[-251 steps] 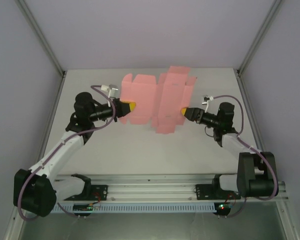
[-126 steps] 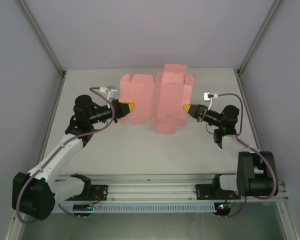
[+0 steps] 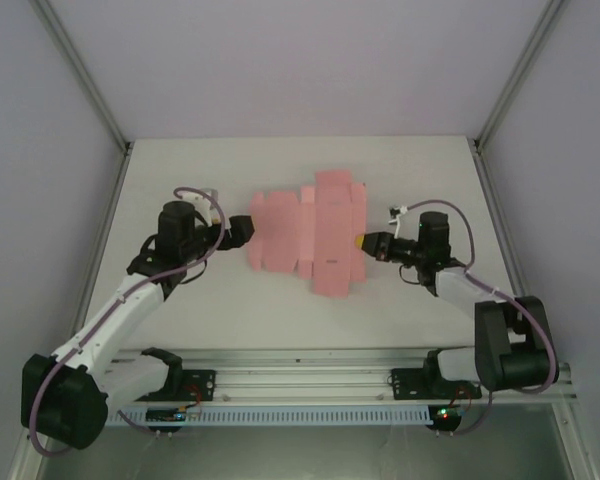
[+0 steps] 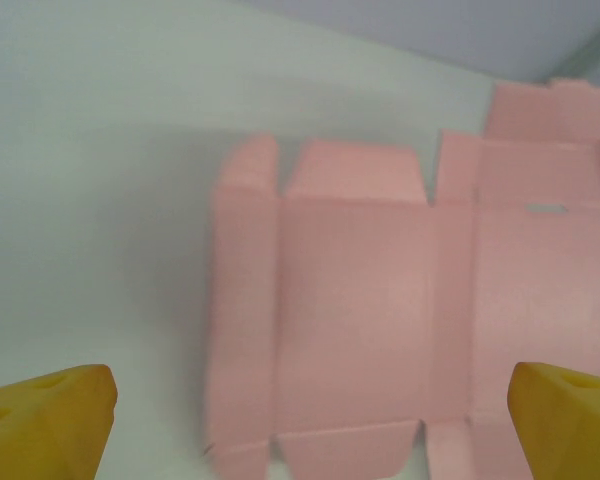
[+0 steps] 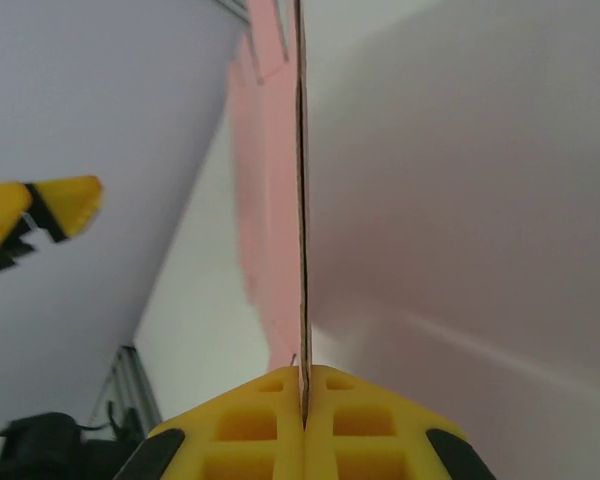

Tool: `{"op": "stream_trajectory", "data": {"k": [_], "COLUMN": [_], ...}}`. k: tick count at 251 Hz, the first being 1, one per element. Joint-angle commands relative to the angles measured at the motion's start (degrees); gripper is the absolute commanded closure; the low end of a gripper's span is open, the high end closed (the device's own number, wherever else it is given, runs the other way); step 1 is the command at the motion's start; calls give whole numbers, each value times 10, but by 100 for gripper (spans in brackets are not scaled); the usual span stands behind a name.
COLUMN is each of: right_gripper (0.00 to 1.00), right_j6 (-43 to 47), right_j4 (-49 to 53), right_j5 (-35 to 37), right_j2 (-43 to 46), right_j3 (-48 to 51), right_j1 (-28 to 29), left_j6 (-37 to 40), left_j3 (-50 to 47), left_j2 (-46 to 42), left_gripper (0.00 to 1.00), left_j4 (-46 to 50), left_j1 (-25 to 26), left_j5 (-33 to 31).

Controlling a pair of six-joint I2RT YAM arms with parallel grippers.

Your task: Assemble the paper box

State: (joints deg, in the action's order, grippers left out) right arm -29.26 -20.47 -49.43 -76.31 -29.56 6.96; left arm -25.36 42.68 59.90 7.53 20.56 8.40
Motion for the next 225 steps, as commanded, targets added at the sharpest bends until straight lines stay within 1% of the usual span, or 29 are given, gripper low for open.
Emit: {"op": "stream_trajectory", "data": {"k": [1,19,38,68,93,111,132,158,184,202,225], "right_gripper": [100,100,100,100,100,100,100,100,100,100,100], "right_j6": [82,101,174,304,397,466,542,636,738,819,901], "right_j4": [125,171,265,389,446,461,446,394,297,230,130], "right_j5": [62,91,152,312,467,555,617,639,655,661,664], "right_j2": [-31,-52,-65,-82,-99,-111,-122,-124,-115,-108,-102], "right_j3": [-28,-53,-100,-195,-266,-303,-329,-337,-313,-287,-248], "right_j1": [12,18,41,104,165,206,236,262,294,320,348], "left_j6": [-5,-6,-3,-3,-5,-6,-8,-13,-19,-24,-33], "left_j3": [8,13,12,15,16,15,14,10,6,2,-5], "left_j2": [10,24,34,46,50,48,41,24,7,-3,-13], "left_gripper": [0,0,0,0,0,0,0,0,0,0,0], "left_j4": [77,74,65,59,58,60,59,55,51,48,37], "left_j1": [-7,-8,-8,-9,-9,-9,-10,-10,-12,-16,-22], "left_j5": [-95,-78,-51,-35,-25,-25,-22,-18,-15,-9,2]}}
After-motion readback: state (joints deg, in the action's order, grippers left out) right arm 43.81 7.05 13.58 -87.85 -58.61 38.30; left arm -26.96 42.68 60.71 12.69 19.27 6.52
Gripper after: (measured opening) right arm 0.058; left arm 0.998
